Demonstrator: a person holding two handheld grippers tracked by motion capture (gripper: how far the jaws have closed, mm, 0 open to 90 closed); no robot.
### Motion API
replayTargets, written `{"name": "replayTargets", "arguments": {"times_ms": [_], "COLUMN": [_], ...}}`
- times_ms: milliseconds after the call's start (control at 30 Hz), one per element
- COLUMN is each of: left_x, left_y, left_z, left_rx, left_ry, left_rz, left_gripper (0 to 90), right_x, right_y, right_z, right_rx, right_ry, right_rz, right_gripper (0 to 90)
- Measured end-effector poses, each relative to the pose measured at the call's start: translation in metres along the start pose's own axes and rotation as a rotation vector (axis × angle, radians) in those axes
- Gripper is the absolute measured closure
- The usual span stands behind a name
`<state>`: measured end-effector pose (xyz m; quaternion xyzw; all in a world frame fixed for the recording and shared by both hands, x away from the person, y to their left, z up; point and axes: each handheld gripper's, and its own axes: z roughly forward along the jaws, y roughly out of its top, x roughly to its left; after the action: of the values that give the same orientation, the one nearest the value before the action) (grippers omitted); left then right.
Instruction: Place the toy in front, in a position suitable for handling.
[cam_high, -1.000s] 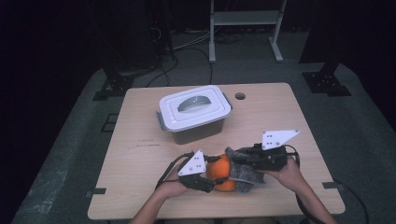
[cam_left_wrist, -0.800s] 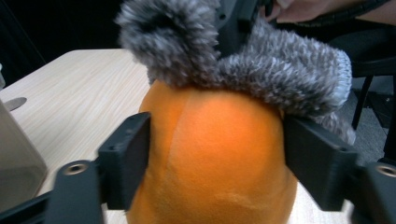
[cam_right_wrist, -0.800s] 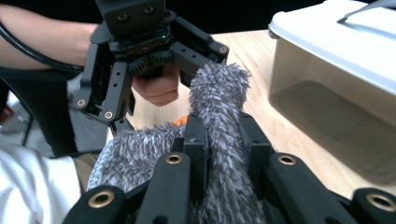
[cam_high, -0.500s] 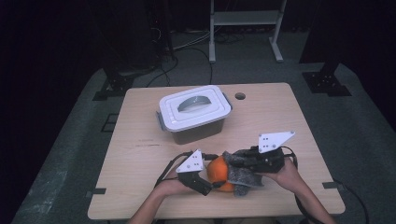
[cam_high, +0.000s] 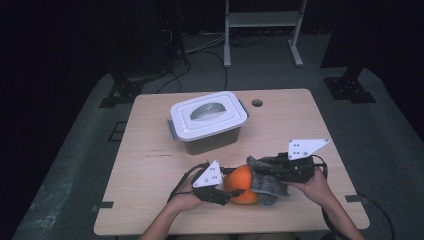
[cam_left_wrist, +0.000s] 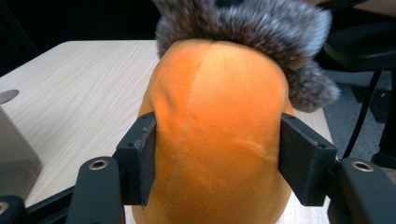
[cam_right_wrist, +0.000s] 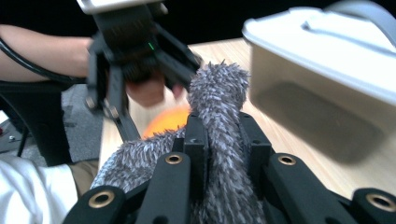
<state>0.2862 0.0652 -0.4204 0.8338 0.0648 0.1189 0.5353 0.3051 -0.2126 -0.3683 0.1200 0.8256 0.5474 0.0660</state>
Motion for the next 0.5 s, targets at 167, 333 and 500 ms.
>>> {"name": "replayTargets", "arguments": {"times_ms": [167,333,500], "left_x": [0.004,0.009,0.006], "left_y": [0.001,-0.003,0.000], "left_z": [-0.010,-0.015,-0.009], "left_rx": [-0.029,-0.024,-0.022], "left_ry": [0.015,0.019,0.030], "left_rz": [-0.024,-0.045,-0.033], "left_gripper": [36.4,36.7,36.6], "right_x": [0.005,-0.009,-0.003], "right_y": [0.005,-0.012,-0.004], "right_z": [0.015,0.008,0.010], "right_rx": [0.042,0.038,0.017], "right_ry": [0.015,-0.022,-0.010], "right_rz": [-0.036,0.036,0.011], "right_gripper": [76.2,76.2,76.2]}}
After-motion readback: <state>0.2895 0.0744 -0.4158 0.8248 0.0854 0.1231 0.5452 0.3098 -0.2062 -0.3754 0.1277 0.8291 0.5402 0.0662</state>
